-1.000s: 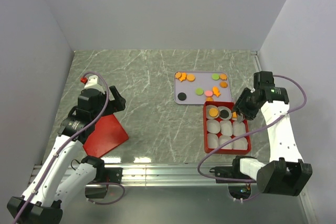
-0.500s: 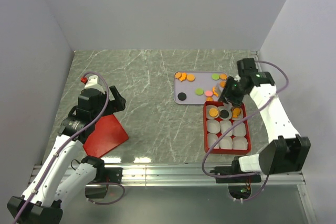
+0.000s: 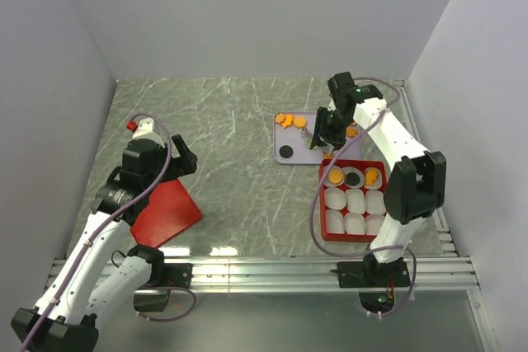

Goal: Pack the cookies

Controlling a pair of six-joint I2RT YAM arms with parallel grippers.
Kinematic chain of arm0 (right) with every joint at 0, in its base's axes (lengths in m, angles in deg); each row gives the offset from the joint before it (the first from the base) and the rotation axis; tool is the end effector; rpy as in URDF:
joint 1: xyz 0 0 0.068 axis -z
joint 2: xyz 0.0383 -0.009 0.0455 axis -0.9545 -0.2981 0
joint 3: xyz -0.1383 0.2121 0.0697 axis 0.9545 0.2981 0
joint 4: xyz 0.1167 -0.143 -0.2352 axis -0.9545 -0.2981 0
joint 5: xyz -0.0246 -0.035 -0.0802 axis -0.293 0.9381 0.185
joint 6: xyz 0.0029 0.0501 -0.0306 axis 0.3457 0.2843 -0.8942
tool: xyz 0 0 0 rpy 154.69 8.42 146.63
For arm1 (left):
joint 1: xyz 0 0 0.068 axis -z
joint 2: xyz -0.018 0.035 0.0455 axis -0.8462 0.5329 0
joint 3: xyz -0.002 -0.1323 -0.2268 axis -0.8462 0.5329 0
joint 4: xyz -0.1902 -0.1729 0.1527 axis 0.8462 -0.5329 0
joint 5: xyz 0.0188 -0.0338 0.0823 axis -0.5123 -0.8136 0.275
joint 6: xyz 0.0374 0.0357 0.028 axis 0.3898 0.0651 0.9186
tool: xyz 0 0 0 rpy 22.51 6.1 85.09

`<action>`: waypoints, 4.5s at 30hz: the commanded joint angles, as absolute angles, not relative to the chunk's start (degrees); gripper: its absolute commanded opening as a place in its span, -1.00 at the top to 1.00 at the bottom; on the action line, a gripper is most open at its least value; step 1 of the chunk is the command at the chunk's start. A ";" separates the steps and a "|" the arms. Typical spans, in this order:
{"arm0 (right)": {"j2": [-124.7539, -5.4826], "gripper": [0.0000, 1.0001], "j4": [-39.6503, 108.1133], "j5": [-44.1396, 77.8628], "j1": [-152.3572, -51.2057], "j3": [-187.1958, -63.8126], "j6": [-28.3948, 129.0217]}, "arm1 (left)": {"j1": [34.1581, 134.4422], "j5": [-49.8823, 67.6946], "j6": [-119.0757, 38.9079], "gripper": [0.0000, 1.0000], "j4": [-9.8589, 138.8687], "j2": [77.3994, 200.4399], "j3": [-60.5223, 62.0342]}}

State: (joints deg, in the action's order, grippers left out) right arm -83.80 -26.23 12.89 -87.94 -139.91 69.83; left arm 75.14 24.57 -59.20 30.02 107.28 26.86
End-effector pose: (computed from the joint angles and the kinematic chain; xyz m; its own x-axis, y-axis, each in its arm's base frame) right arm 0.3757 0.1115 0.2650 -0.9592 0.1882 -0.2108 0.1153 0.9416 0.3163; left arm 0.2113 -0.0603 0.3019 -0.5079 -0.3718 -0.7770 -0.0816 0.9188 -0.3862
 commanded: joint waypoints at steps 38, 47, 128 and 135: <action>-108.05 -0.06 -34.52 18.70 -91.64 -167.03 65.47 | 74.33 27.19 -59.18 -0.99 30.58 108.95 26.61; -105.51 0.22 -33.91 18.79 -91.20 -165.27 65.03 | 74.24 27.10 -59.18 -0.98 30.50 108.95 26.52; -31.67 -0.02 -37.07 12.29 -86.28 -103.49 75.14 | 75.47 23.85 -54.61 -0.99 36.30 98.14 30.56; -33.25 -0.13 -35.84 11.67 -86.37 -104.36 74.53 | 75.47 24.55 -54.87 -0.99 36.03 97.88 30.56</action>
